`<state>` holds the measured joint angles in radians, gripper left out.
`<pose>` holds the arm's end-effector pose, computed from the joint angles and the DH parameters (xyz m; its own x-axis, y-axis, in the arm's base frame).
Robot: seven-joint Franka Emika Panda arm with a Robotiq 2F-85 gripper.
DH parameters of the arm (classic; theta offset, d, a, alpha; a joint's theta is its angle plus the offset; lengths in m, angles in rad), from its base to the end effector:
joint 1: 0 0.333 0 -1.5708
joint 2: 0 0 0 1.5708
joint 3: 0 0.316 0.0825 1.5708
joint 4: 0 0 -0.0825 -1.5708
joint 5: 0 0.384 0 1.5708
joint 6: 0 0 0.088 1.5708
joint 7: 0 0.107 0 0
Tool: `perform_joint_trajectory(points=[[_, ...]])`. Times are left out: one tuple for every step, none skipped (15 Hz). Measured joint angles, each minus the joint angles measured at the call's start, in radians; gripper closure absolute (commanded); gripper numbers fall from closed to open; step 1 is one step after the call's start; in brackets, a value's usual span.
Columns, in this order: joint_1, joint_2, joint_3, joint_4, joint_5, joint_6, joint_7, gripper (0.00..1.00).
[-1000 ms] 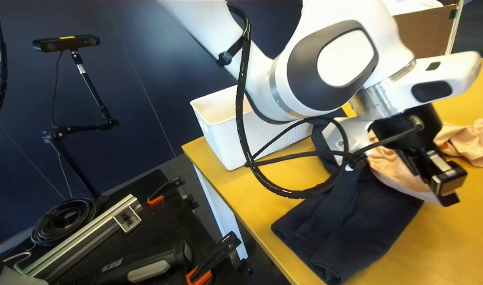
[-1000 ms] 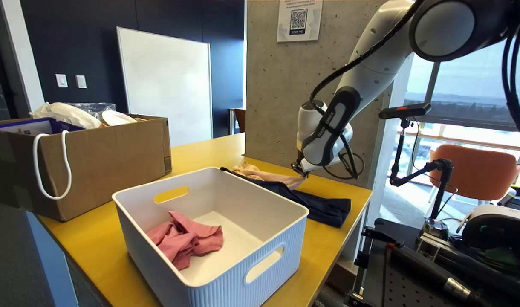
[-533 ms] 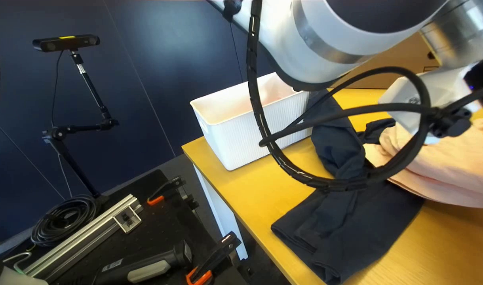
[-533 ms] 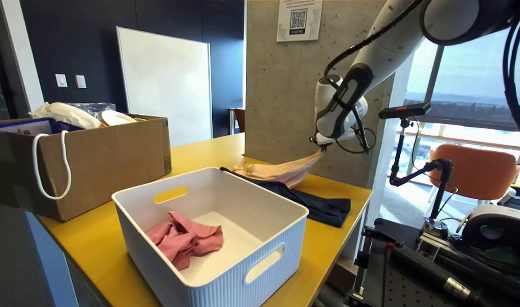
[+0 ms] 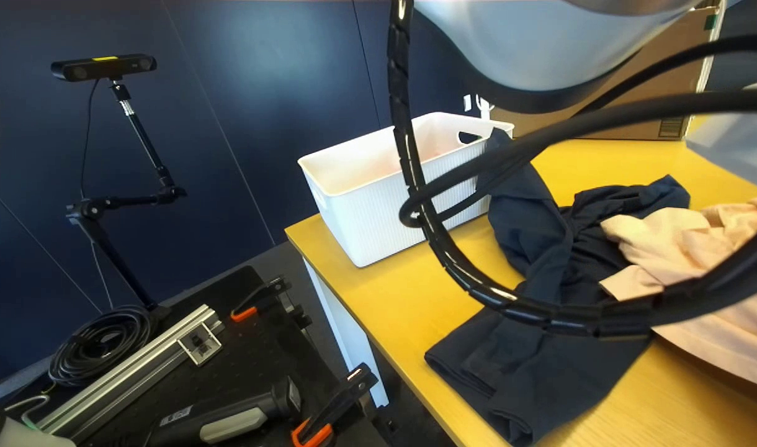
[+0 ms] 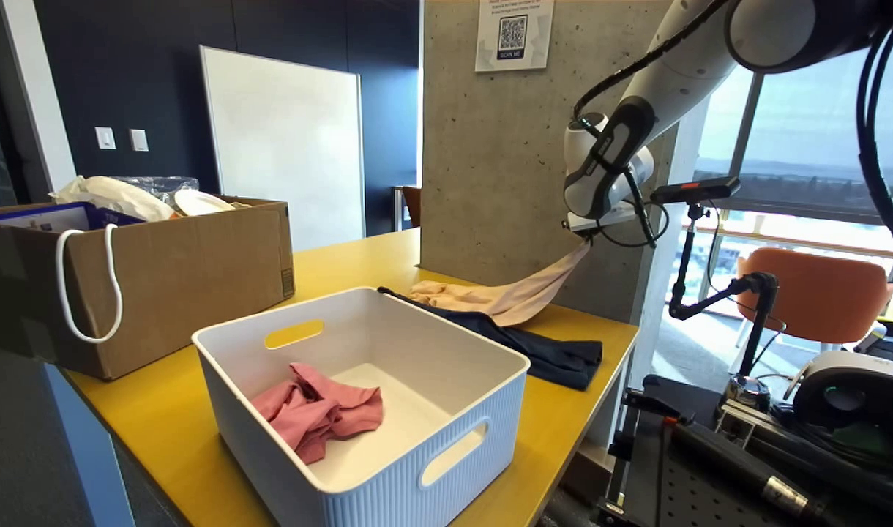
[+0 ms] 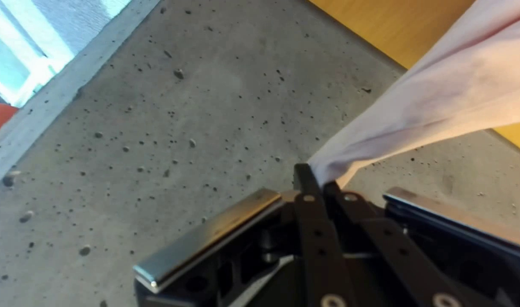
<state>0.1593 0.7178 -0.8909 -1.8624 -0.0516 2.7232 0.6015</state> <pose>0.5457 -0.3935 0.2908 0.4941 -0.6854 0.5349 -0.8693 -0.4002 0.2901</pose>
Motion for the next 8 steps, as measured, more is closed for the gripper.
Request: perform_joint_trajectory(points=[[0.0, 0.001, -0.004, 0.0, 0.0, -0.011, 0.01, 0.99], [0.0, 0.002, -0.008, 0.0, -0.002, -0.025, 0.024, 0.99], [0.002, 0.005, -0.015, 0.002, -0.006, -0.042, 0.044, 0.99], [0.004, 0.01, -0.023, 0.006, -0.013, -0.059, 0.064, 0.99], [0.004, 0.013, -0.028, 0.01, -0.023, -0.074, 0.083, 0.71], [0.004, 0.015, -0.031, 0.012, -0.033, -0.086, 0.1, 0.7], [0.004, 0.015, -0.031, 0.015, -0.045, -0.099, 0.117, 0.65], [0.006, 0.015, -0.031, 0.018, -0.055, -0.11, 0.131, 0.57]])
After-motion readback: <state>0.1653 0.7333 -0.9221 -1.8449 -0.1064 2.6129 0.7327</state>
